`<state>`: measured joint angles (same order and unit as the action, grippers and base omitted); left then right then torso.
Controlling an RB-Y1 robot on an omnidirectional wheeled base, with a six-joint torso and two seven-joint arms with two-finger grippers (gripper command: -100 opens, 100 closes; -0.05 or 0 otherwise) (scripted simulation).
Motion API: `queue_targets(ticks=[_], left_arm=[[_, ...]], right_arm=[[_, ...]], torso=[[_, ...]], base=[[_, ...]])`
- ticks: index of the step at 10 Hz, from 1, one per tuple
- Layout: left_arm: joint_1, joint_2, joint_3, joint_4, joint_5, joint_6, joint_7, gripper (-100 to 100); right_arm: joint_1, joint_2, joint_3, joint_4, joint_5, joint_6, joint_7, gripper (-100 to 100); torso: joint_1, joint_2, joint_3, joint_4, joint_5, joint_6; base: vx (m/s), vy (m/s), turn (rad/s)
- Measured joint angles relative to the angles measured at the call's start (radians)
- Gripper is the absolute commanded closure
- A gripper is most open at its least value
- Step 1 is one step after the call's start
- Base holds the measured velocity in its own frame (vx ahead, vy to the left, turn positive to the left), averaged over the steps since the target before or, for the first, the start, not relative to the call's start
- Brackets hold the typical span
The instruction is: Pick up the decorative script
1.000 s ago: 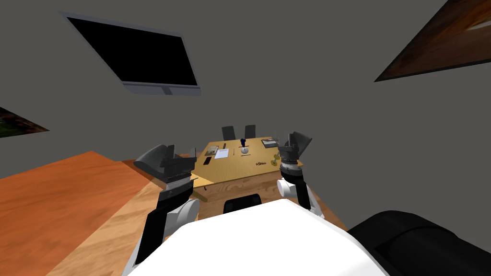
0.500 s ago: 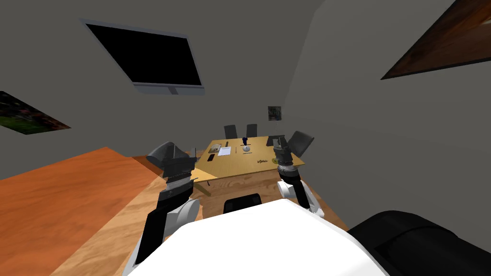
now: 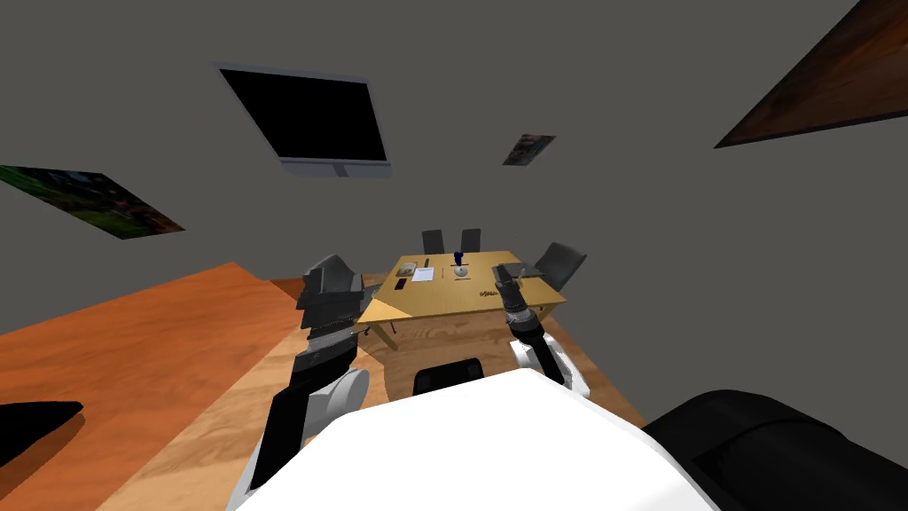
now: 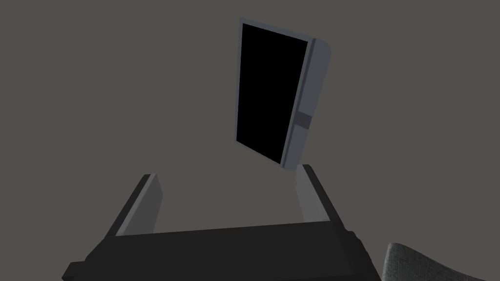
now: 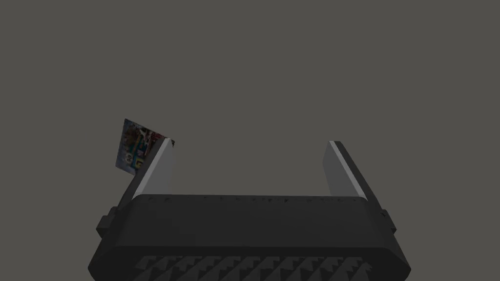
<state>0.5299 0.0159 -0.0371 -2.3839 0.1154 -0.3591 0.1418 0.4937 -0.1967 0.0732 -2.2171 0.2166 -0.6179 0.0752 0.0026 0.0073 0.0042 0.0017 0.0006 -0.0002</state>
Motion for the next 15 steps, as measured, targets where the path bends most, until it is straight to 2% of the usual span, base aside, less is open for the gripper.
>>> queue_targets(ticks=[5, 8, 10, 12, 13, 15], left_arm=[[0.0, 0.0, 0.0, 0.0, 0.0, 0.0, 0.0, 0], [0.0, 0.0, 0.0, 0.0, 0.0, 0.0, 0.0, 0], [0.0, 0.0, 0.0, 0.0, 0.0, 0.0, 0.0, 0], [0.0, 0.0, 0.0, 0.0, 0.0, 0.0, 0.0, 0], [0.0, 0.0, 0.0, 0.0, 0.0, 0.0, 0.0, 0], [0.0, 0.0, 0.0, 0.0, 0.0, 0.0, 0.0, 0]], right_arm=[[0.008, -0.062, 0.061, 0.124, 0.071, -0.037, 0.026, -100], [0.024, -0.121, 0.097, 0.192, 0.116, -0.047, 0.038, -100], [0.021, -0.129, 0.11, 0.235, 0.129, -0.052, 0.045, -100], [0.008, -0.152, 0.13, 0.293, 0.152, -0.055, 0.053, -100], [0.01, -0.166, 0.146, 0.337, 0.168, -0.067, 0.064, -100], [0.014, -0.204, 0.168, 0.385, 0.192, -0.064, 0.069, -100]], torso=[[-0.001, -0.002, -0.001, 0.0, 0.0, 0.0], [-0.001, -0.001, 0.0, 0.0, 0.0, 0.0], [-0.003, -0.004, -0.002, -0.001, -0.001, 0.001], [-0.003, -0.004, -0.002, -0.001, -0.001, 0.001], [-0.002, -0.003, -0.002, -0.001, 0.0, 0.0], [-0.002, -0.003, -0.002, -0.001, 0.0, 0.0]], base=[[-0.087, 0.039, 0.125], [-0.079, 0.041, 0.114], [-0.032, 0.02, 0.092], [-0.05, 0.031, 0.157], [-0.053, 0.033, 0.094], [-0.049, 0.032, 0.167]])
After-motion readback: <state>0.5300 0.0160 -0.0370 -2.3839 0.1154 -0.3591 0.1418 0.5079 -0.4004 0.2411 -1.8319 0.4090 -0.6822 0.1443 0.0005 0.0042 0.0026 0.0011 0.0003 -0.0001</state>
